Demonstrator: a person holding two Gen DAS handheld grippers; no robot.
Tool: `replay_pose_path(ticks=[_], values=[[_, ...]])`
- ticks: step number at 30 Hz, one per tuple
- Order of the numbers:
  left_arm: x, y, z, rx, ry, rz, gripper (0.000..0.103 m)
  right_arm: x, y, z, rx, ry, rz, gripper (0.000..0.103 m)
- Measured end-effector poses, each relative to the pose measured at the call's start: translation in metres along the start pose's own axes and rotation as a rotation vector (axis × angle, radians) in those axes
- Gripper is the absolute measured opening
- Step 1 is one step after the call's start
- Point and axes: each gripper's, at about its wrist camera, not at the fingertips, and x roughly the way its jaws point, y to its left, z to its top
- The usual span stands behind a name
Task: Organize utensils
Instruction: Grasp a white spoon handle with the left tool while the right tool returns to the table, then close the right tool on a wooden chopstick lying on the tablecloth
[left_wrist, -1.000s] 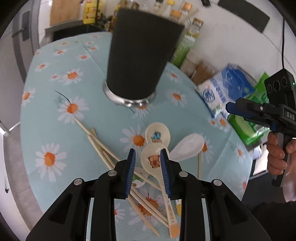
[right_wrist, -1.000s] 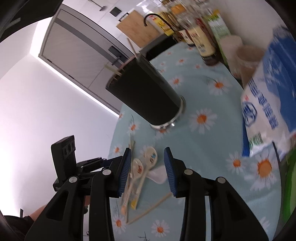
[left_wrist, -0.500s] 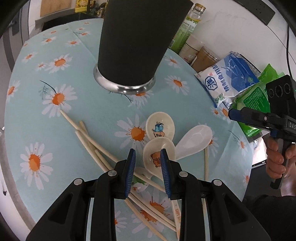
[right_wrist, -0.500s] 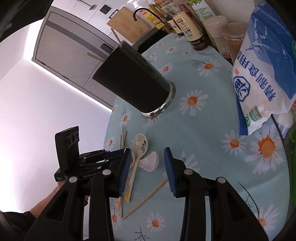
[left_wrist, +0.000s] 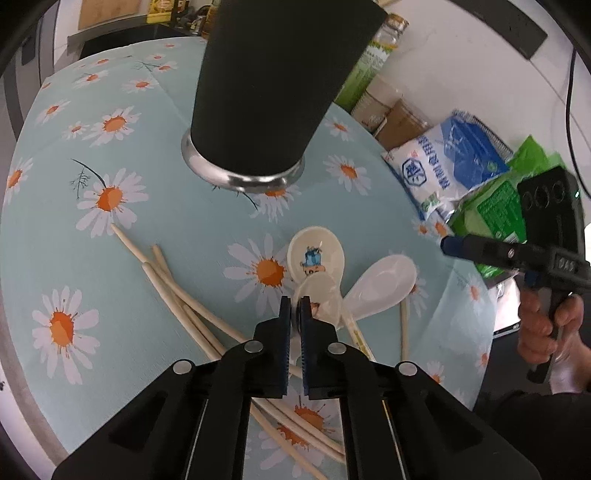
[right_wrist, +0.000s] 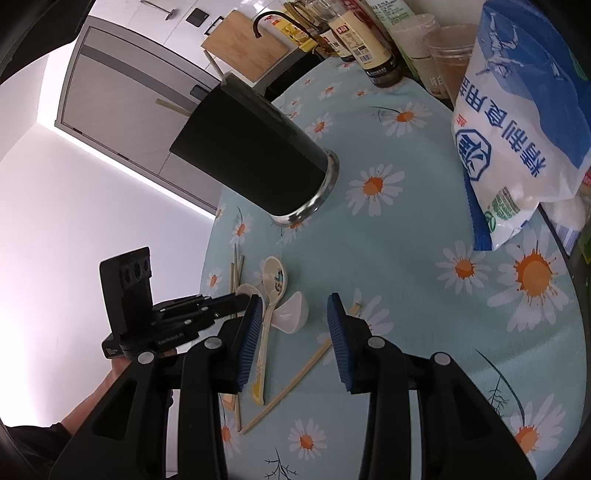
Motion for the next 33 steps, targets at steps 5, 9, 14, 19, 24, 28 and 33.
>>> replay_pose_path(ticks=[5, 9, 14, 19, 24, 28, 33], values=[[-0.002, -0.003, 0.0, -0.004, -0.01, -0.005, 0.003, 0.001, -0.001, 0.0, 0.01, 0.008, -0.003, 0.038], [-0.005, -0.005, -0.002, -0.014, -0.024, -0.012, 0.003, 0.001, -0.001, -0.001, 0.023, 0.02, -0.003, 0.038], [-0.018, -0.006, -0.003, -0.045, -0.062, -0.008, 0.003, 0.003, 0.001, -0.004, 0.042, 0.058, -0.008, 0.038], [-0.045, -0.012, -0.007, -0.109, -0.146, 0.025, 0.003, 0.011, -0.002, -0.004, 0.118, 0.16, -0.015, 0.038], [-0.072, -0.02, -0.015, -0.18, -0.235, 0.094, 0.003, 0.022, -0.011, -0.002, 0.249, 0.296, -0.036, 0.037], [-0.09, -0.027, -0.025, -0.229, -0.29, 0.149, 0.003, 0.036, -0.018, -0.004, 0.387, 0.401, -0.065, 0.036], [-0.112, -0.032, -0.038, -0.233, -0.363, 0.185, 0.003, 0.051, -0.007, -0.003, 0.377, 0.432, -0.181, 0.027]])
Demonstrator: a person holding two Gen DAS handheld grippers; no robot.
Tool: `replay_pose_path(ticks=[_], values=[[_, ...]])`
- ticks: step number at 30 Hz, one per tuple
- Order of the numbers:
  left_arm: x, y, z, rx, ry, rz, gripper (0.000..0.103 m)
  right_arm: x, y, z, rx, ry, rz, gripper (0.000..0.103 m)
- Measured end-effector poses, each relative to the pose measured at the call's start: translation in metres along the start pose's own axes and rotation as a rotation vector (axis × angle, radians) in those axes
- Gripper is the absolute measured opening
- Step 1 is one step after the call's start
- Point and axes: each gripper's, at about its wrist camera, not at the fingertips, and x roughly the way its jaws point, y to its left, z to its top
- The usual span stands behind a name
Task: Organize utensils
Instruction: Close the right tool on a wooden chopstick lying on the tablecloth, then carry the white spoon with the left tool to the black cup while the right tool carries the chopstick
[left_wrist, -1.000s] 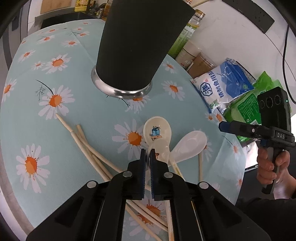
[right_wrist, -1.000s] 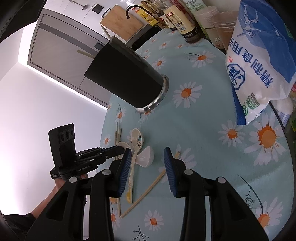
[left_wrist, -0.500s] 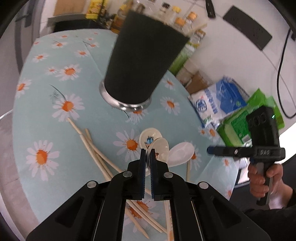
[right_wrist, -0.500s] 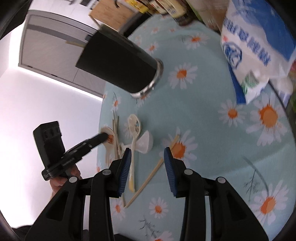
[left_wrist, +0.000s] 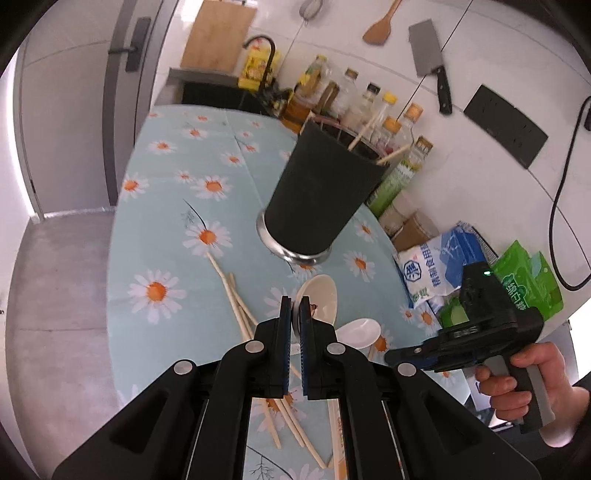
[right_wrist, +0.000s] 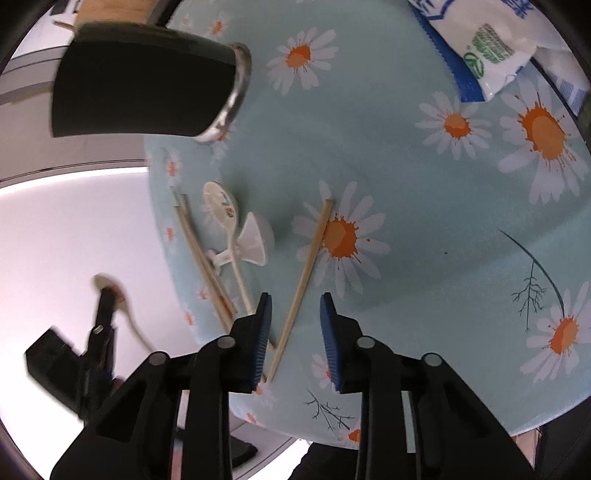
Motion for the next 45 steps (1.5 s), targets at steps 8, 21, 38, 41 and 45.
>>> replay_pose_path(ticks=[8, 21, 38, 41, 45], values=[[-0.028, 0.021, -0.001, 0.051, -0.078, -0.023, 0.003, 0.018, 0.034, -0.014, 0.064, -0.067, -0.233, 0.02], [-0.036, 0.072, -0.001, 0.097, -0.101, -0.15, 0.003, 0.06, 0.081, -0.026, 0.15, -0.178, -0.609, 0.011], [-0.018, 0.072, 0.014, 0.136, -0.052, -0.216, 0.003, 0.039, 0.067, -0.013, 0.198, -0.247, -0.581, 0.005], [-0.013, 0.064, 0.021, 0.148, -0.055, -0.208, 0.003, 0.024, 0.066, -0.018, 0.167, -0.279, -0.568, 0.005], [-0.006, 0.05, 0.027, 0.154, -0.057, -0.188, 0.003, 0.003, 0.066, -0.029, 0.122, -0.314, -0.529, 0.005]])
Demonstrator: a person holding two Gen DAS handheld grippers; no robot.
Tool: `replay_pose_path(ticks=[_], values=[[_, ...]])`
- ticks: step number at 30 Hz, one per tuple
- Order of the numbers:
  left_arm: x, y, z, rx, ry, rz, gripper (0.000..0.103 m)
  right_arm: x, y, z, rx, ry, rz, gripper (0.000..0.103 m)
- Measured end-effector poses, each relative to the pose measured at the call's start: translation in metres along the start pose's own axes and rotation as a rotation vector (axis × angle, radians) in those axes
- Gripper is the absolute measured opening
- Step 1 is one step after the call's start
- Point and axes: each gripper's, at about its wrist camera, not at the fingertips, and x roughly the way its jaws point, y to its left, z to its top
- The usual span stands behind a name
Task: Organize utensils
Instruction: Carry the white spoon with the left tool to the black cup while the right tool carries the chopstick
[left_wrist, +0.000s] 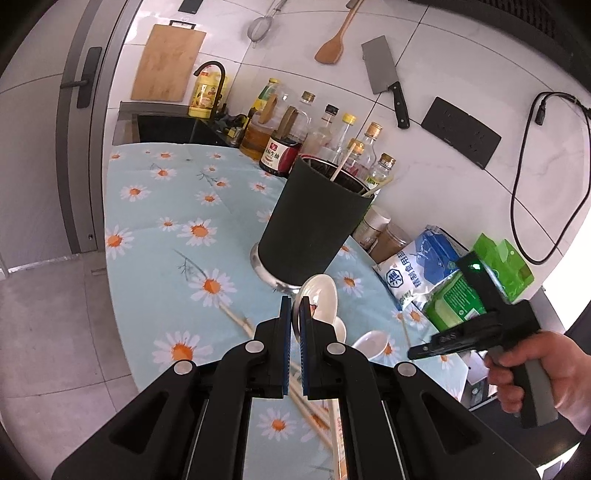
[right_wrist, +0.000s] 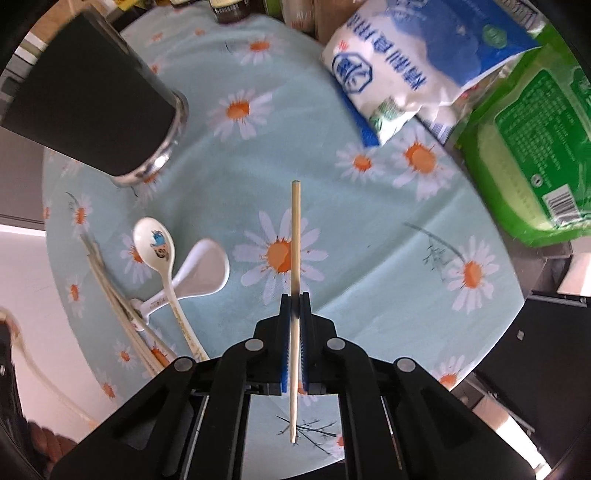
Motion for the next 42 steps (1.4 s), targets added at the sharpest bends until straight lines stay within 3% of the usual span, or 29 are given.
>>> replay_pose_path(ticks=[12, 23, 36, 42], values=[[0.019, -0.041, 0.026, 0.002, -0.029, 0.119, 0.003, -0.054, -0.036, 0.012, -0.15, -0.078, 0.231, 0.005], [0.014, -0.068, 0.057, -0.026, -0.117, 0.184, 0.003, -0.106, -0.015, 0.038, -0.349, -0.273, 0.486, 0.006], [0.019, -0.096, 0.1, 0.009, -0.23, 0.256, 0.003, -0.146, 0.014, 0.086, -0.538, -0.497, 0.768, 0.006], [0.029, -0.097, 0.128, -0.001, -0.285, 0.28, 0.003, -0.158, 0.034, 0.11, -0.596, -0.614, 0.813, 0.006]])
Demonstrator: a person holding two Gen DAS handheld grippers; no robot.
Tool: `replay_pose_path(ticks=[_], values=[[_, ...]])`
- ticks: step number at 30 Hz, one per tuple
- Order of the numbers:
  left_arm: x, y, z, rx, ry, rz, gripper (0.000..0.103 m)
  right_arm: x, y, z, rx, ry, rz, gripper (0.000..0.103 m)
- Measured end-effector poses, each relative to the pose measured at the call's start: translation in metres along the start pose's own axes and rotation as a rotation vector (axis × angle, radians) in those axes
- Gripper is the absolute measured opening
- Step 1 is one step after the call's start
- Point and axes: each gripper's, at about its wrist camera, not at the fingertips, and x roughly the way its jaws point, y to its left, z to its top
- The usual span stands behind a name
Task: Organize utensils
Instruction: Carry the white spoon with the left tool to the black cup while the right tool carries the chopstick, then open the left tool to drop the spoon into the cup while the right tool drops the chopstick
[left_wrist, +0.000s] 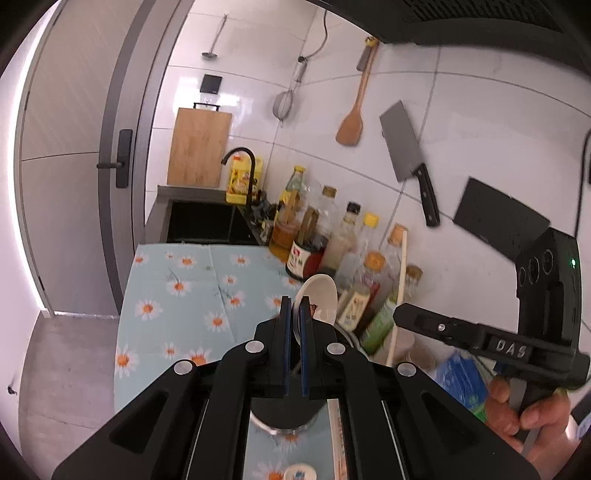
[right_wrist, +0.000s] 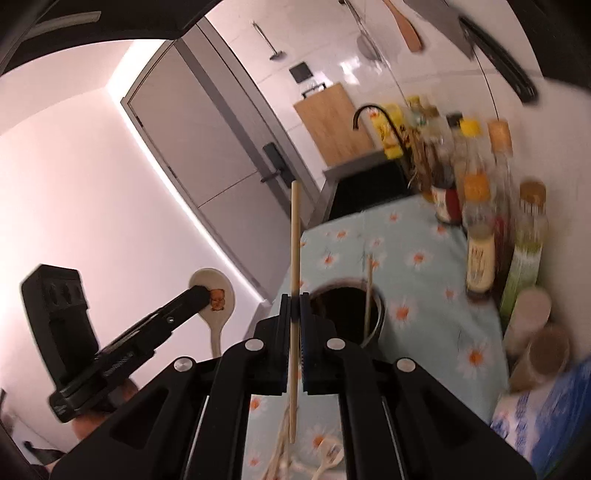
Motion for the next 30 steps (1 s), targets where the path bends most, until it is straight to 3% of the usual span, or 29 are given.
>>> replay_pose_path(ticks=[7, 18, 24, 30], values=[[0.016, -0.001, 0.03, -0.016, -0.092, 0.027, 0.003, 0.013, -0.008, 0.03, -0.047, -0.134, 0.015, 0.006], [0.046, 0.004, 0.049, -0.055, -0.219, 0.07, 0.003, 0.025, -0.024, 0.06, -0.076, -0.23, 0.013, 0.006], [0.07, 0.013, 0.033, -0.094, -0.183, 0.088, 0.003, 0.041, -0.035, 0.054, -0.06, -0.201, 0.014, 0.006], [0.086, 0.012, 0.009, -0.058, -0.144, 0.107, 0.003, 0.06, -0.046, 0.036, -0.031, -0.138, -0.002, 0.006]])
